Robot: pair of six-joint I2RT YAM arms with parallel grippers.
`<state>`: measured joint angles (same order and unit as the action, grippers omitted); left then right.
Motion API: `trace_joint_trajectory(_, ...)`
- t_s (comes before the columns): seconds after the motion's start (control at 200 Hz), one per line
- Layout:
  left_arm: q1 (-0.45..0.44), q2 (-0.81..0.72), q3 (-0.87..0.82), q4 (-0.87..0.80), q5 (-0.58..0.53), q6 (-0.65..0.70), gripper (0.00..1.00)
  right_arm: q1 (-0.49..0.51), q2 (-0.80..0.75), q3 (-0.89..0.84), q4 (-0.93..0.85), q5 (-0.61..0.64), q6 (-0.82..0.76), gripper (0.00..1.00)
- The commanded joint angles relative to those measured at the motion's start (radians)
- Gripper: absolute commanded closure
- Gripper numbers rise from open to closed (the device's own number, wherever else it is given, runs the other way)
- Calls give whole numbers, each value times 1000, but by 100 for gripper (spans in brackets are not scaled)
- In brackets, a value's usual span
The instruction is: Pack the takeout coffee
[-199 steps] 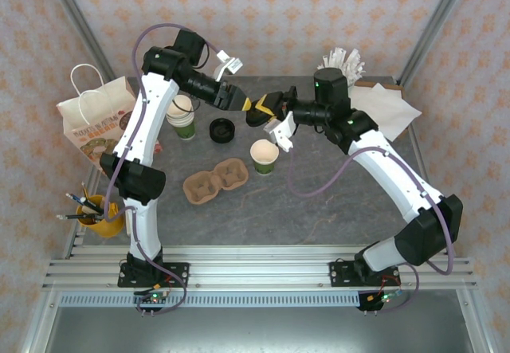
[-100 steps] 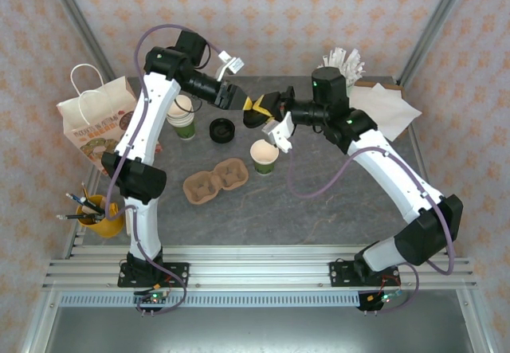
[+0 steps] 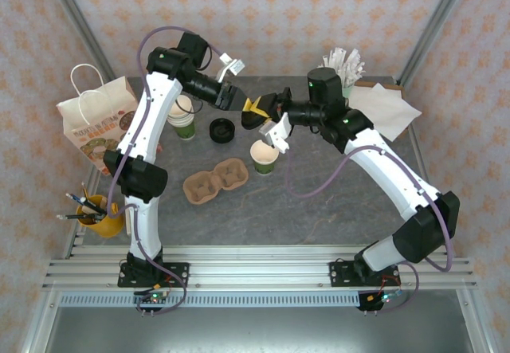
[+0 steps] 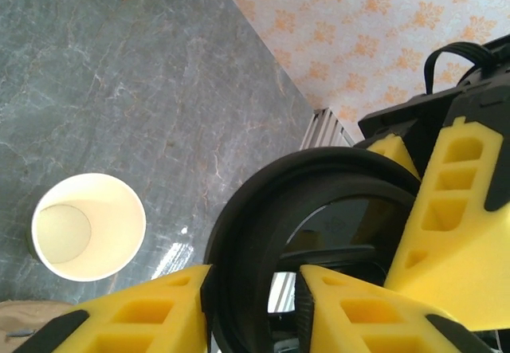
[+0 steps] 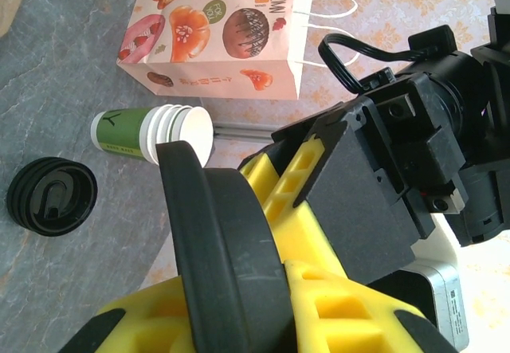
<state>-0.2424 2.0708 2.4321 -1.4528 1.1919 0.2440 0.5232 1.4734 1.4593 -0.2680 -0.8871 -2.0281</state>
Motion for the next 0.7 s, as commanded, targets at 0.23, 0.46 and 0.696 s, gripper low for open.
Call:
trace_joint_trajectory(0.23,-8,9,-3,-92,42,98,79,12,8,37,62,-24,25,100)
trace_joint_trajectory(0.46,-8,-12,-25,-30,26,75,100,12,2,7,101,-11,60,100)
trace_joint_trajectory(0.696,-8,-92,-138,217,-171,-111,100,12,-24,-14,52,144,471,0)
